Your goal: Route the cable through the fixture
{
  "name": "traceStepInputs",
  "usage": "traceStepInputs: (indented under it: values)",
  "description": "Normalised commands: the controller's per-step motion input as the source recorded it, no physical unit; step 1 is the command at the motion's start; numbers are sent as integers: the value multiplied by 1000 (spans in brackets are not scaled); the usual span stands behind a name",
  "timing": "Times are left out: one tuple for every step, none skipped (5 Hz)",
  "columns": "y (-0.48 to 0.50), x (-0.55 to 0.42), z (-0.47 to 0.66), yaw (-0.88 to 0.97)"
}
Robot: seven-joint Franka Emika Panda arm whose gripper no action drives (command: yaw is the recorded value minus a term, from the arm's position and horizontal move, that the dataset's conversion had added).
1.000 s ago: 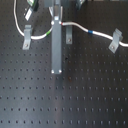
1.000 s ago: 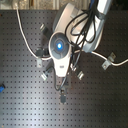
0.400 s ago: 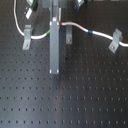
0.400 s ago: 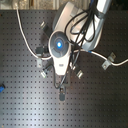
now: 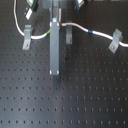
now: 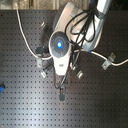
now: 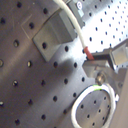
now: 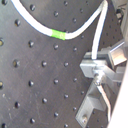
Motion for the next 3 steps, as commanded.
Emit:
traceStepInputs:
  values:
    - [180,9,748,0]
    - [109,10,748,0]
    - [-17,4,729,-66]
